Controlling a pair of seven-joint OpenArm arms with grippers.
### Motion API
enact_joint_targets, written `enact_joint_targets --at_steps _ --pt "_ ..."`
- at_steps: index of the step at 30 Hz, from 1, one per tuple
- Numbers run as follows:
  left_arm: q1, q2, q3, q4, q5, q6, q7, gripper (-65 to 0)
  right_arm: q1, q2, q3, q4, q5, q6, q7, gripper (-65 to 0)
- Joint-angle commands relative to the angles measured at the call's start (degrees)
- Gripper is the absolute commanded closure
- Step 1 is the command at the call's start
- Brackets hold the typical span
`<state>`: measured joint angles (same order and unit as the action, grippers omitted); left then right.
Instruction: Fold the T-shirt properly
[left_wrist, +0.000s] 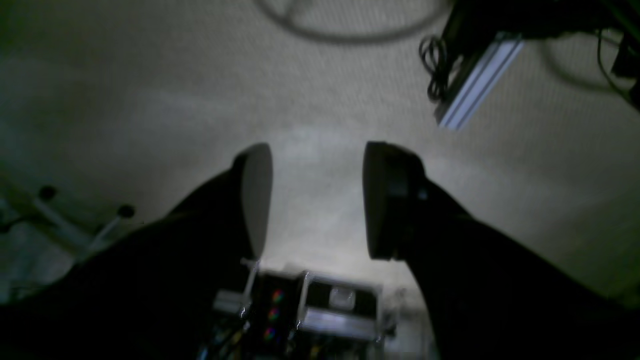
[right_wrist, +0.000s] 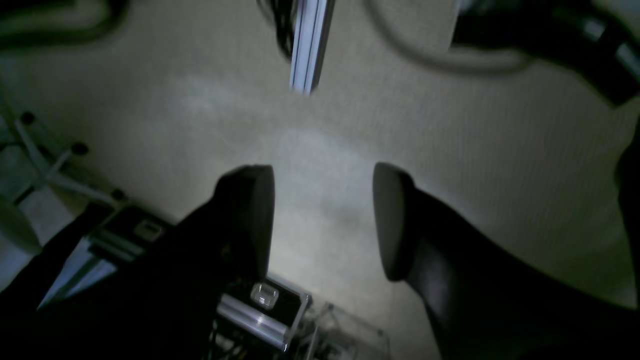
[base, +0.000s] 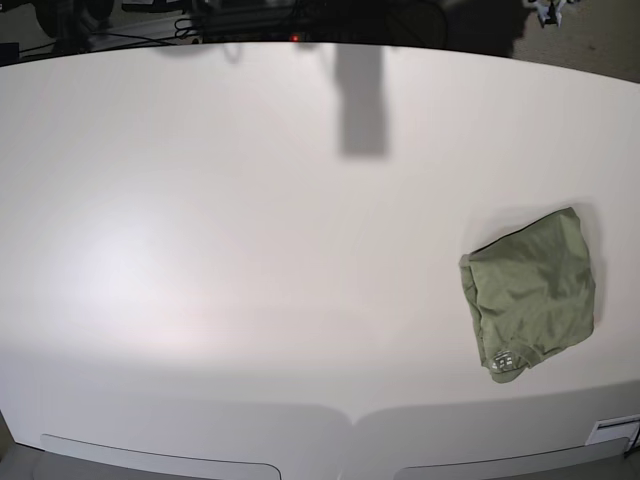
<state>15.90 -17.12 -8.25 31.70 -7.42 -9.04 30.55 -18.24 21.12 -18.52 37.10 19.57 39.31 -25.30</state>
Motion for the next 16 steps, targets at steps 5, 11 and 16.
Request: enact_joint_targets --at_steps 5,11,16 --pt "0.8 -0.7 -0.2 0.3 0.3 0.2 0.8 -29.4 1.2 0.6 0.0 1.4 0.5 0.7 -0.5 -31.6" --pt "0.9 1.4 -0.2 0.3 0.3 0.2 1.1 -29.4 1.1 0.6 0.0 1.5 0.5 0.7 1.9 -31.6" --pt "0.9 3.3 -0.2 1.2 0.6 0.2 1.2 -29.4 1.1 0.6 0.0 1.5 0.6 0.7 3.7 -31.6"
